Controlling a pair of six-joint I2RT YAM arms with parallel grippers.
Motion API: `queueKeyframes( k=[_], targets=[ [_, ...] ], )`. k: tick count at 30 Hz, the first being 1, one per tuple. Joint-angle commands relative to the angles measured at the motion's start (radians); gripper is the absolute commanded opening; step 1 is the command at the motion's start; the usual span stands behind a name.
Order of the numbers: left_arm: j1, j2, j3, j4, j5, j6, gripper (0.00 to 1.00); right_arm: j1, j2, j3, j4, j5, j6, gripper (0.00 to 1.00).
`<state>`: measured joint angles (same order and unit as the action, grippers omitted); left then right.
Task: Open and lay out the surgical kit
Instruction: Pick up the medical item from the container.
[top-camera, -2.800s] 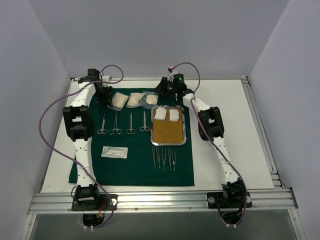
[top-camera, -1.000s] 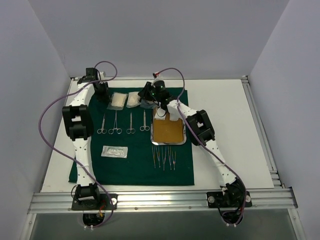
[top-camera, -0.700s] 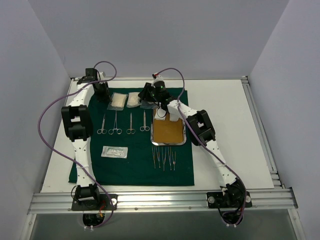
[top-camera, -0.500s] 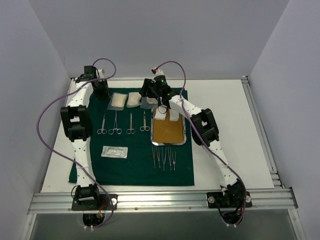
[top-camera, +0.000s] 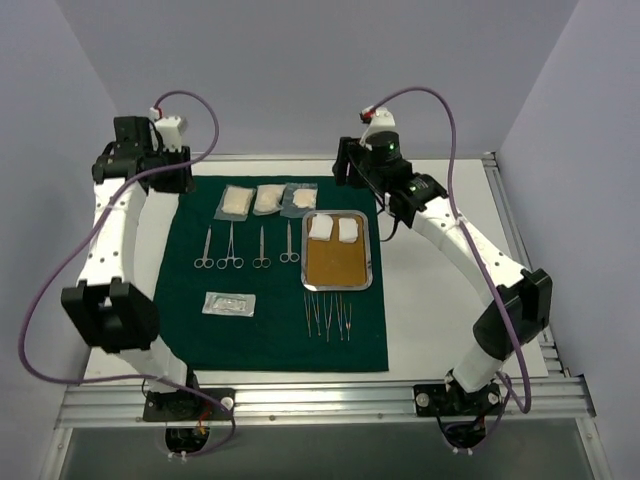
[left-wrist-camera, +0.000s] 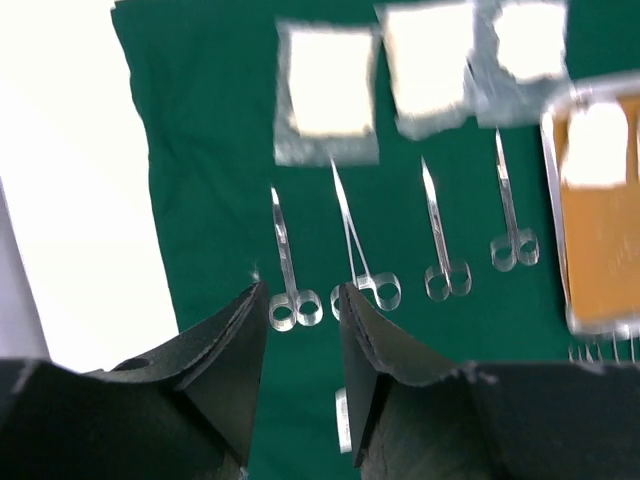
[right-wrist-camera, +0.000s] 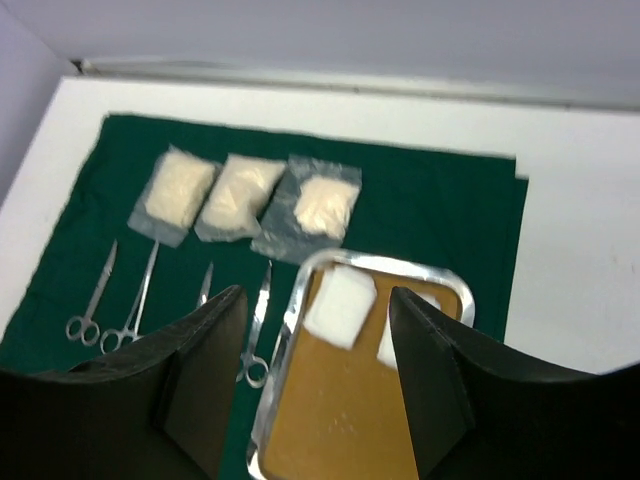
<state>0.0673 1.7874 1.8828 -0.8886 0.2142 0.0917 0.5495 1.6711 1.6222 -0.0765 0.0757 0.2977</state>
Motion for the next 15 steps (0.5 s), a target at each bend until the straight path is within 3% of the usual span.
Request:
queueKeyframes(
  k=[1,8,15],
  targets=[
    [0.006,-0.124,-0.188,-0.108,0.057,0.098,0.44,-0.011,0.021,-0.123,-0.114,-0.046,0.033,0.54],
    [0.011,-0.338,-0.456,-0.13,0.033,0.157,0.44,-0.025,0.071,-0.278,0.012,-0.194,0.113,0.45],
    [0.025,-0.431,-0.545,-0.131,0.016,0.195,0.44,-0.054,0.214,-0.277,0.128,-0.237,0.153,0.39]
  ],
)
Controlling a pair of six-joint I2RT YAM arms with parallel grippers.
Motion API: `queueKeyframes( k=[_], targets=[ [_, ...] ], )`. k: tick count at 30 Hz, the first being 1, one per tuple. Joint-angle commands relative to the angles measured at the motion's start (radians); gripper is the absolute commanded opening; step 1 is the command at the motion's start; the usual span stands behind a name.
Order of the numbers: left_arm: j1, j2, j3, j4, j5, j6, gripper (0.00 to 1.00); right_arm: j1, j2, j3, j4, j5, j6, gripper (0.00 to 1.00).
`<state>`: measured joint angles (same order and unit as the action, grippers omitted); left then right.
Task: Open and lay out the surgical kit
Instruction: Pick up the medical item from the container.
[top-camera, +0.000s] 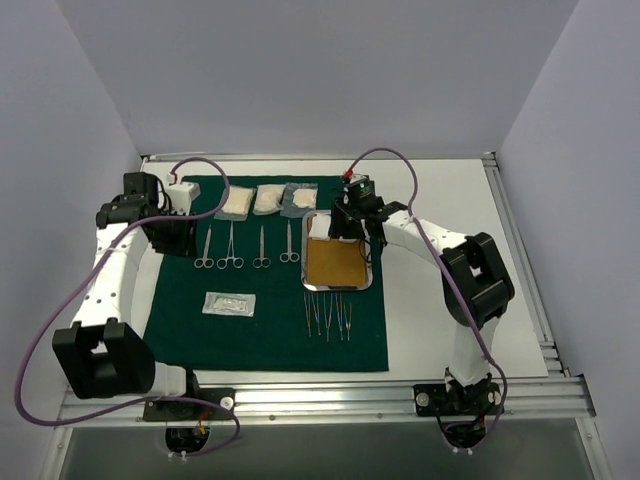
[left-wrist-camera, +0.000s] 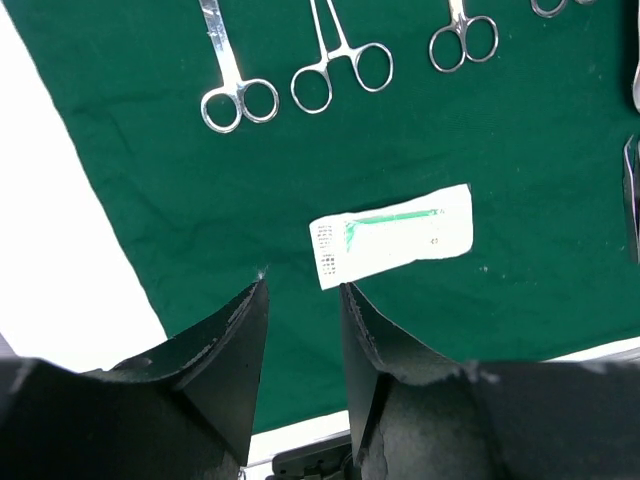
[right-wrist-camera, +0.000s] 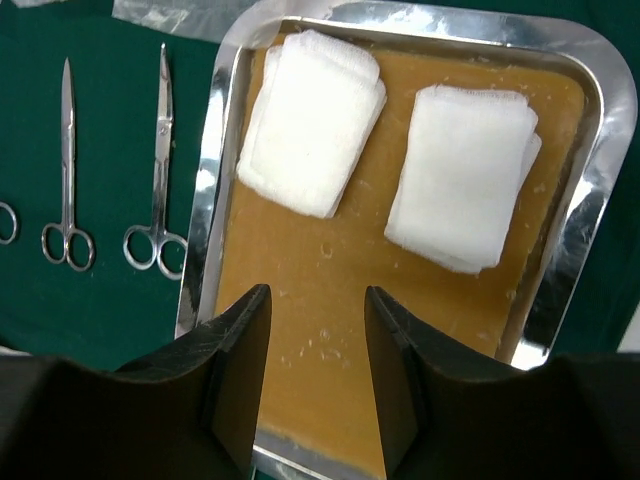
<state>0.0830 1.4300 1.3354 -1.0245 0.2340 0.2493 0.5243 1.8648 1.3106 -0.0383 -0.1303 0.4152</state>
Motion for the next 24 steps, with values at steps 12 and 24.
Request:
queueKeyframes(
  k=[12,24],
  targets=[
    [0.02,-0.059,0.002,0.056,0.057,0.041,0.44,-0.075,0.172,0.07,0.201,-0.089,0.117,0.38],
    [0.02,-0.065,0.019,0.067,0.122,0.03,0.44,-0.078,0.24,0.096,0.221,-0.127,0.146,0.38]
  ],
)
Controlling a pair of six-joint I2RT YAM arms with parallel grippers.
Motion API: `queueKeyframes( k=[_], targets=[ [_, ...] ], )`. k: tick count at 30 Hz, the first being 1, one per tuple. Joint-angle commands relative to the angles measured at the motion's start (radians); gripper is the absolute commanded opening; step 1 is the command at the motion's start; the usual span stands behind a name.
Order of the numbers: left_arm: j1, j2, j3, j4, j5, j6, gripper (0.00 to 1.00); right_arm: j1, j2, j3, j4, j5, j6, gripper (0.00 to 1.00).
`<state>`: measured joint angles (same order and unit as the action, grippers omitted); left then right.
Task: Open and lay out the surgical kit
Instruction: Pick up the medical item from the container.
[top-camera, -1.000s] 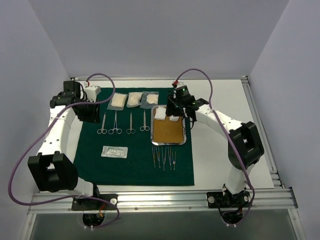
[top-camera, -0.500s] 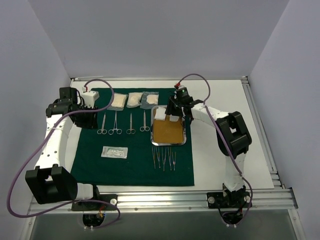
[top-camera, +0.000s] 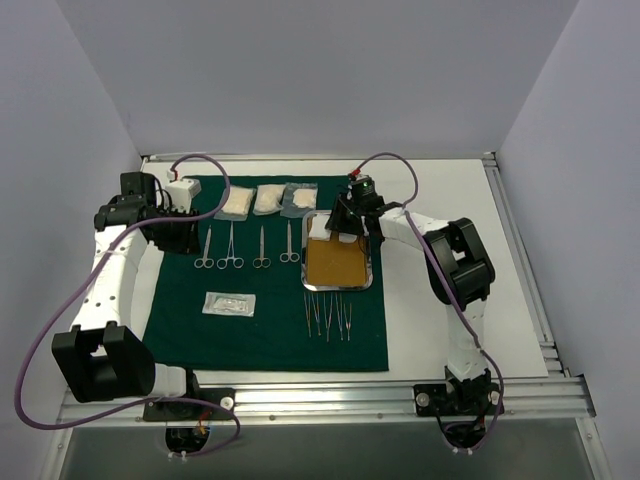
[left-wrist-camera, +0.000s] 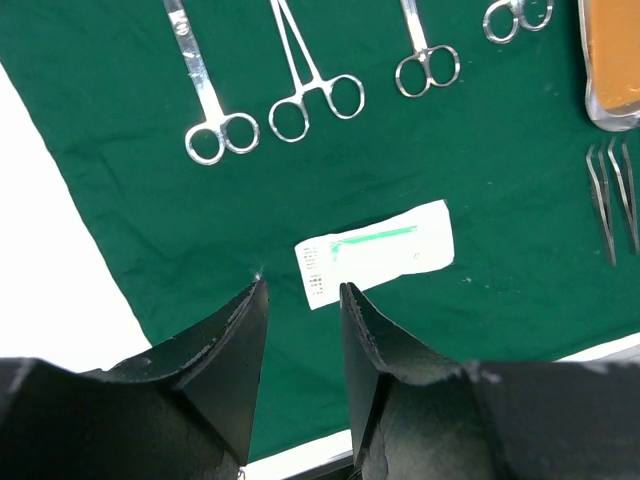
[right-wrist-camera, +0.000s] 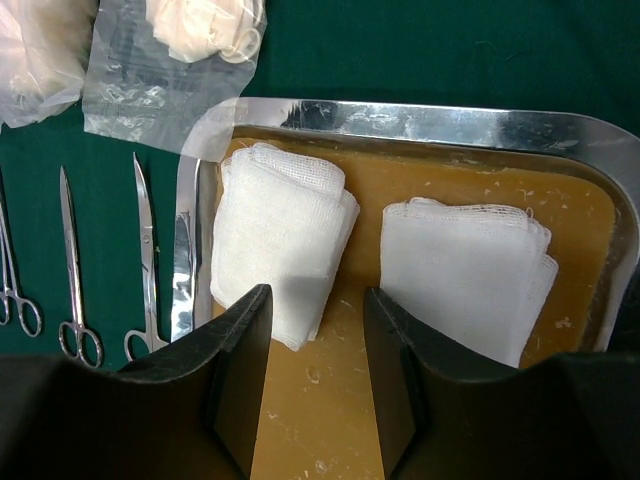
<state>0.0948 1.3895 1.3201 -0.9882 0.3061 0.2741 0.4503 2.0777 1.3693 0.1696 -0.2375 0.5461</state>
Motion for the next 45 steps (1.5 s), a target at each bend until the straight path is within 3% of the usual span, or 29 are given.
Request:
queueKeyframes(
  k=[1,10,26,40,45],
  targets=[
    [0.008,-0.026,0.034,0.025,0.057,0.007,0.44,-0.005,0.028,0.048,0.011,-0.022,0.017,0.38],
    [0.008,-0.038,0.063,0.002,0.051,0.016,0.44,0.016,0.044,0.102,-0.03,0.004,0.028,0.37],
    [0.01,-0.092,0.034,-0.009,0.096,0.02,0.44,0.033,0.022,0.05,-0.074,0.095,0.029,0.38],
    [0.01,-0.11,0.073,0.006,0.116,0.002,0.45,0.033,0.07,-0.033,0.145,-0.029,0.132,0.37],
    [0.01,-0.106,0.062,0.014,0.12,-0.004,0.45,0.033,0.053,-0.068,0.217,0.004,0.182,0.27]
  ],
)
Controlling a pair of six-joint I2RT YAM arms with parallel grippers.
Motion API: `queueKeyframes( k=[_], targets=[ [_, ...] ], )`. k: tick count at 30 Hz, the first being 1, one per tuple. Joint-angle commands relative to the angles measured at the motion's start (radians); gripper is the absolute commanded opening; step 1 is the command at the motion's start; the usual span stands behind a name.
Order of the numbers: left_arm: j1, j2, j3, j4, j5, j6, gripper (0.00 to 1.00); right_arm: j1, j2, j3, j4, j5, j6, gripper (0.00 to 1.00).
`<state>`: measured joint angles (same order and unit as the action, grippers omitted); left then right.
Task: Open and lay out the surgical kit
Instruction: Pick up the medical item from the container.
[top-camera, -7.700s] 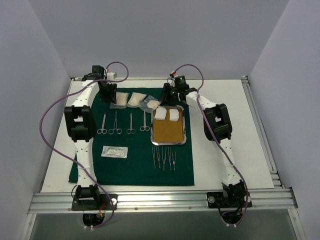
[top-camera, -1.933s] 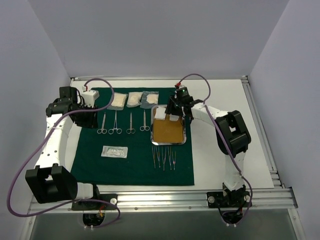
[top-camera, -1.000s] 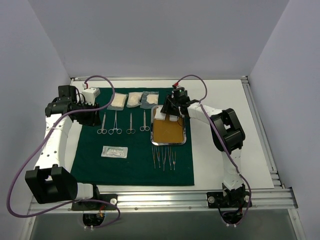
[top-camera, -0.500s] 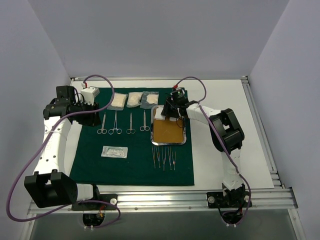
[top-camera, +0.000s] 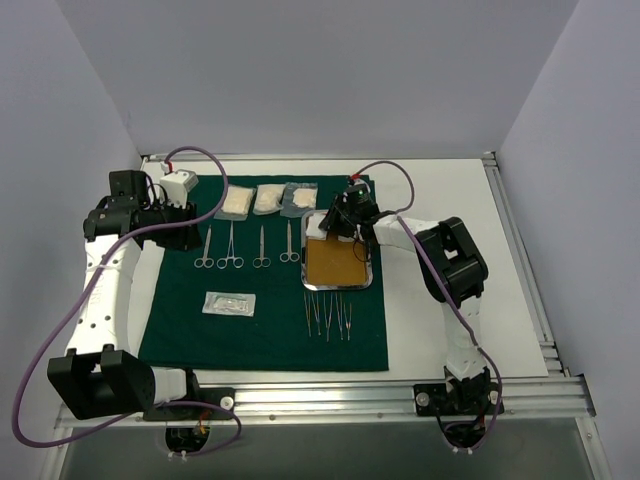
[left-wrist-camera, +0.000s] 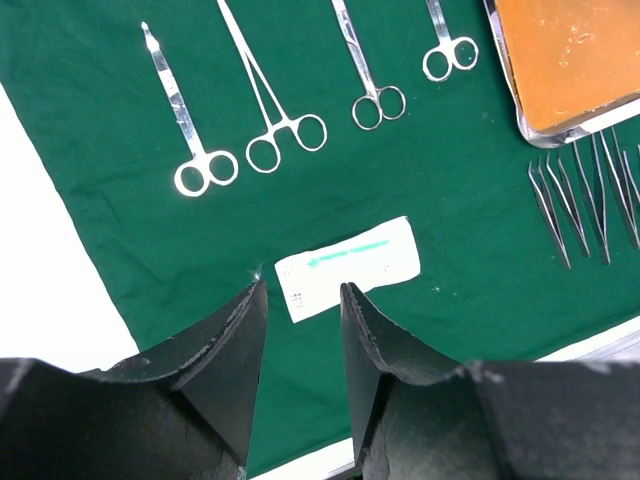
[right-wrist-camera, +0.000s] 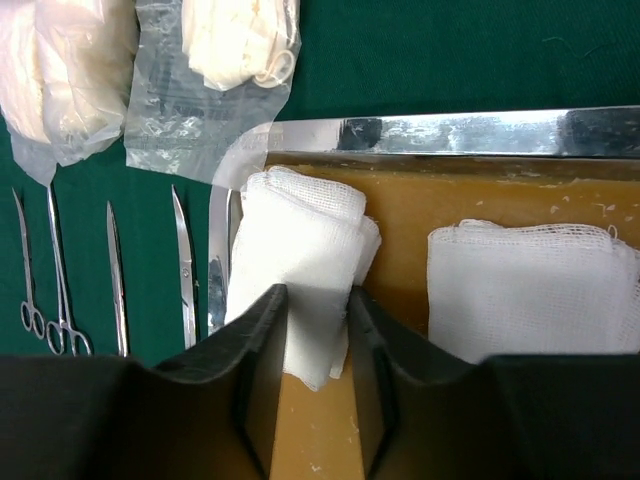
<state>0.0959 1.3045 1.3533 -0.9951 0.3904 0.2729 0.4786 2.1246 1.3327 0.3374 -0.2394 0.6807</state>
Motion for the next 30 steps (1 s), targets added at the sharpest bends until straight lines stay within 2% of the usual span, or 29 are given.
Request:
queueKeyframes(
  k=[1,8,22,30],
  targets=[
    [0.008,-0.017,0.03,0.023,0.036,-0.006,0.44,0.003,0.002,-0.041,0.067,0.015,0.052,0.24],
    [0.008,-0.014,0.017,0.032,0.025,-0.009,0.45,0.006,-0.014,-0.035,0.098,-0.004,0.062,0.0],
    [0.008,-0.017,0.029,0.027,0.004,0.002,0.45,0.011,-0.179,-0.118,0.166,0.012,0.043,0.0],
    [0.008,-0.016,0.026,0.024,-0.001,0.003,0.45,0.022,-0.213,-0.147,0.181,0.015,0.039,0.0]
  ],
)
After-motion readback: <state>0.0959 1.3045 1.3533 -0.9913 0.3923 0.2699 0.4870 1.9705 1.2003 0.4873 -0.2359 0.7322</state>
